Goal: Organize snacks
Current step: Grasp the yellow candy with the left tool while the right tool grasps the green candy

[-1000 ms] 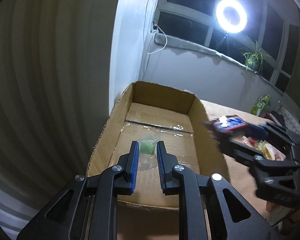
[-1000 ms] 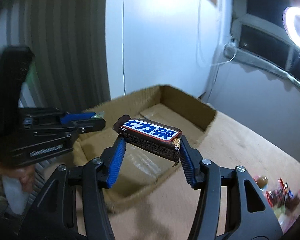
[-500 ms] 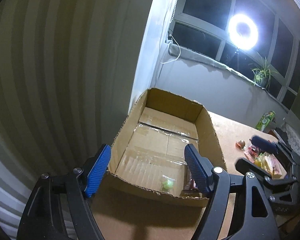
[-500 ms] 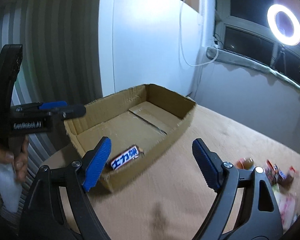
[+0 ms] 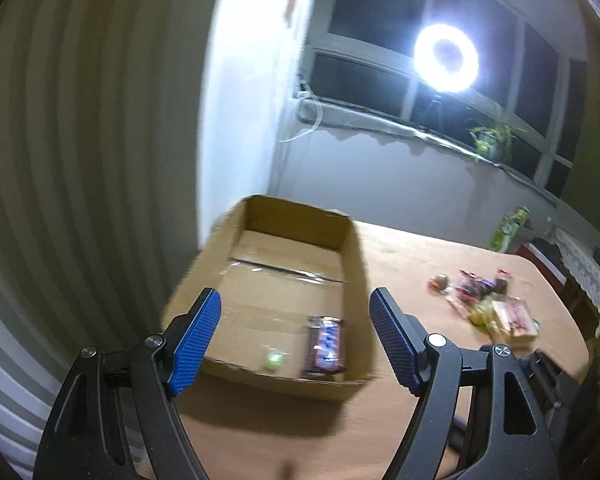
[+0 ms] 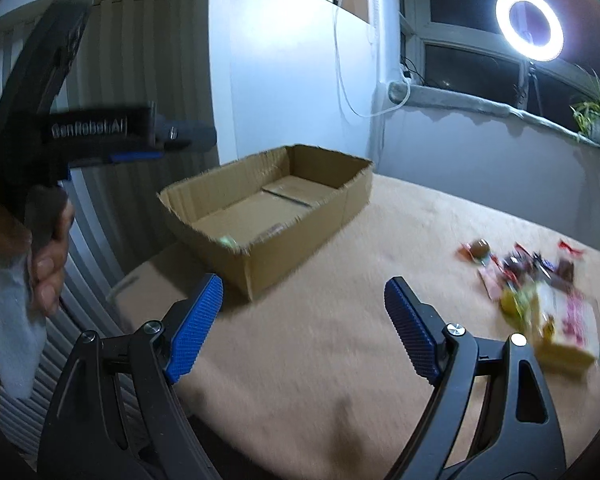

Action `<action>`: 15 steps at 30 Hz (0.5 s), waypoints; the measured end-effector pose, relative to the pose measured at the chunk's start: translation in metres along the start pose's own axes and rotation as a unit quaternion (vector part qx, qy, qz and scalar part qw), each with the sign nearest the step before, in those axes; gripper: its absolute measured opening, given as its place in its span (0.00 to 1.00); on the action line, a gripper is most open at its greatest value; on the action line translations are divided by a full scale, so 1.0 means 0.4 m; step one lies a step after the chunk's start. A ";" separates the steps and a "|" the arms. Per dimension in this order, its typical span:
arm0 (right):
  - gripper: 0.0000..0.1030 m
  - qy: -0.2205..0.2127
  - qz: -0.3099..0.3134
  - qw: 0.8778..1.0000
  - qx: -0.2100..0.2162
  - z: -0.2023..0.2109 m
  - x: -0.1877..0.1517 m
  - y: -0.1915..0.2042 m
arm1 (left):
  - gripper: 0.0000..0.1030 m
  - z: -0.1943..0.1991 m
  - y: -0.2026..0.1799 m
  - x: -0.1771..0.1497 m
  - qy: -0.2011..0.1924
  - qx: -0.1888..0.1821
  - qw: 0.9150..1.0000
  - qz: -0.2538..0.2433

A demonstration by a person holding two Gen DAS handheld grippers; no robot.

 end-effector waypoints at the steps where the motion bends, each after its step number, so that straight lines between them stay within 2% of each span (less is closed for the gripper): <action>1: 0.83 0.001 -0.003 1.000 -0.001 0.009 -0.008 -0.005 | 0.75 0.002 -0.022 -0.003 0.001 -0.007 1.000 -0.006; 10: 0.83 -0.005 -0.037 0.999 -0.033 0.103 -0.067 -0.118 | 0.75 0.012 -0.206 -0.045 0.019 -0.051 0.997 -0.059; 15: 0.83 -0.003 -0.057 0.995 -0.081 0.167 -0.120 -0.236 | 0.75 0.011 -0.306 -0.081 0.034 -0.073 0.993 -0.086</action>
Point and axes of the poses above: each gripper's, at about its wrist camera, not at the fingertips, and z roughly against the way its jaws point, y to its left, x to its top, the point moved 10 cm from there along -z, roughly the way its jaws point, and after that the axes turned 5 degrees about x, right-handed, at the moved point
